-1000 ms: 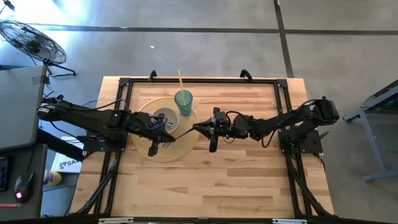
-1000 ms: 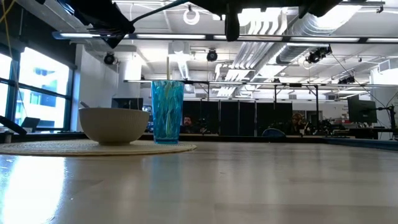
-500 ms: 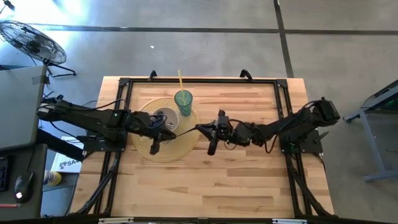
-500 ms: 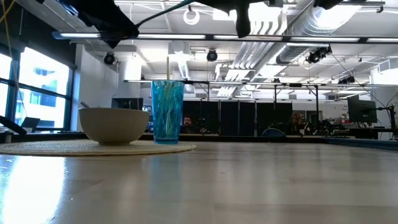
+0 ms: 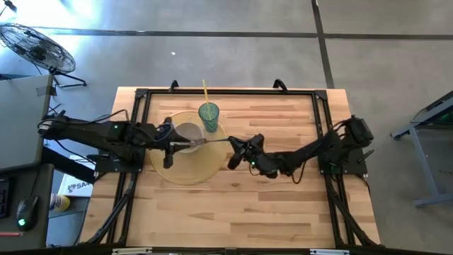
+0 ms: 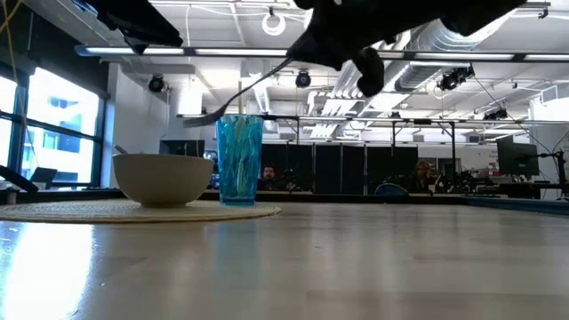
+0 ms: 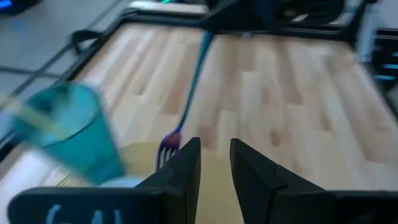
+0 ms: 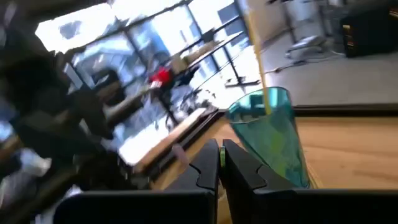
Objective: Pick & Place Utensil
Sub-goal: Put the blue fork into the white bowl
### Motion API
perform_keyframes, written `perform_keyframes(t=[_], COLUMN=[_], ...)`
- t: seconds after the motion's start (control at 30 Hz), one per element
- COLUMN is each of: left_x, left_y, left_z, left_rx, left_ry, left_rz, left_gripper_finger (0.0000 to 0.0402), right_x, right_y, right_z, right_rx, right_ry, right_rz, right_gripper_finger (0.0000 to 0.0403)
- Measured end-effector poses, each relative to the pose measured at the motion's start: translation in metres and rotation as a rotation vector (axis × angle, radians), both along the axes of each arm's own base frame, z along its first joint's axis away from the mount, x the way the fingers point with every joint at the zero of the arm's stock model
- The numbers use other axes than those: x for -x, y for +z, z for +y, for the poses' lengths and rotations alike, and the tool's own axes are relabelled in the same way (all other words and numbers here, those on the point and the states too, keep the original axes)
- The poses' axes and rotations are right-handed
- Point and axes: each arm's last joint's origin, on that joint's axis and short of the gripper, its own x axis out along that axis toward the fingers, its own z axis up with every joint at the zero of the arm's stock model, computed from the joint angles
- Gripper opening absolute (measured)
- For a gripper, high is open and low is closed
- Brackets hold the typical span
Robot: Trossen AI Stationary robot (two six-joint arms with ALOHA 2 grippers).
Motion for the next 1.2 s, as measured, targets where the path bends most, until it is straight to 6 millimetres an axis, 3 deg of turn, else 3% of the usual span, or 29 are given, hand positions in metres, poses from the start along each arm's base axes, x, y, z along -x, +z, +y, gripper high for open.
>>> perform_keyframes(t=[0.13,0.27,0.63,1.0,1.2], left_x=[0.017,0.029,0.04,0.04,0.04], left_y=[0.003,0.002,-0.008,-0.009,-0.009], left_z=[0.006,0.009,0.01,0.009,0.009], left_rx=[0.002,0.005,0.06,0.094,0.101], left_ry=[0.131,0.203,0.214,0.204,0.203], left_rz=[-0.008,0.01,0.117,0.124,0.123], left_gripper_finger=[0.0083,0.0083,0.0083,0.0083,0.0083], right_x=[-0.014,-0.038,-0.086,-0.1,-0.104], right_y=[-0.014,-0.014,-0.032,-0.045,-0.062], right_z=[-0.002,-0.004,-0.014,-0.022,-0.033], right_rx=[-0.034,-0.026,-0.044,-0.118,-0.178], right_ry=[-0.106,-0.167,-0.238,-0.237,-0.217], right_rz=[-0.051,-0.056,0.001,-0.011,-0.017], right_gripper_finger=[0.0002,0.0002,0.0003,0.0004,0.0004])
